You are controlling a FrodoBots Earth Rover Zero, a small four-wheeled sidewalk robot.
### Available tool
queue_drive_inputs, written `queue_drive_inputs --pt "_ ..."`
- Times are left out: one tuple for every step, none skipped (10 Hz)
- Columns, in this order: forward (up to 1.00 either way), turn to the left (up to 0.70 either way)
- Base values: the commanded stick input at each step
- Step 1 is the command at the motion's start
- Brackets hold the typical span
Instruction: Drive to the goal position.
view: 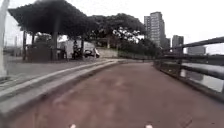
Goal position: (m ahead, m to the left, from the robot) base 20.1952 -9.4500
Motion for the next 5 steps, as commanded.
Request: queue_drive_inputs --pt "1.0 0.0" --pt "1.0 0.0" --pt "1.0 0.0" --pt "1.0 0.0" --pt "1.0 0.0"
